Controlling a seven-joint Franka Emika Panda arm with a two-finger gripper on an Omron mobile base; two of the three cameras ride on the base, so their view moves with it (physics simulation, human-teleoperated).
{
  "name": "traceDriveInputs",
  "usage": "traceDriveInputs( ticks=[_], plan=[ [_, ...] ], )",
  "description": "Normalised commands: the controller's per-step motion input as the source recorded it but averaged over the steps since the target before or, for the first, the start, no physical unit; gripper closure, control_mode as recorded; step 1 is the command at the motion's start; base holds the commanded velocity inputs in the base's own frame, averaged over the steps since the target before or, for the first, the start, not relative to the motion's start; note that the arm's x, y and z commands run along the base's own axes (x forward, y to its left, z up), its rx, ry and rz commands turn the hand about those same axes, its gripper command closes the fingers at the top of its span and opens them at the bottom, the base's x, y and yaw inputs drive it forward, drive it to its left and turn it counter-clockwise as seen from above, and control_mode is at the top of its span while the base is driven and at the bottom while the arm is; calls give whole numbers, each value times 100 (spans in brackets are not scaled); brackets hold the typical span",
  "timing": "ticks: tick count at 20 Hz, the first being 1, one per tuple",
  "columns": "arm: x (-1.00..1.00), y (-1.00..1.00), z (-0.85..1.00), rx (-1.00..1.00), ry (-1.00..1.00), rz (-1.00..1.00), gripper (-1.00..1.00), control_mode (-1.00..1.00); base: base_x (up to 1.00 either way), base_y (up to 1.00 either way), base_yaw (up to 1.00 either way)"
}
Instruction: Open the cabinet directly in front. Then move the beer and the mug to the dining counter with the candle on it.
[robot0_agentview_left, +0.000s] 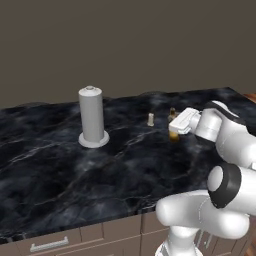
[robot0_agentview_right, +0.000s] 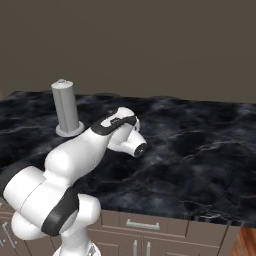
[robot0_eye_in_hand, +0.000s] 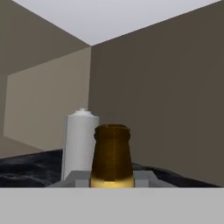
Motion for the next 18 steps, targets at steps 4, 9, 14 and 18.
traceDriveInputs(
  ticks=[4,9,14,18],
  plan=[
    [14,-10,-18,0,0,0,100,-100,0,0,0],
    [15,-1,-17,0,0,0,100,-100,0,0,0],
    [18,0,-15,0,0,0,100,-100,0,0,0],
    [19,0,-15,0,0,0,100,-100,0,0,0]
  ],
)
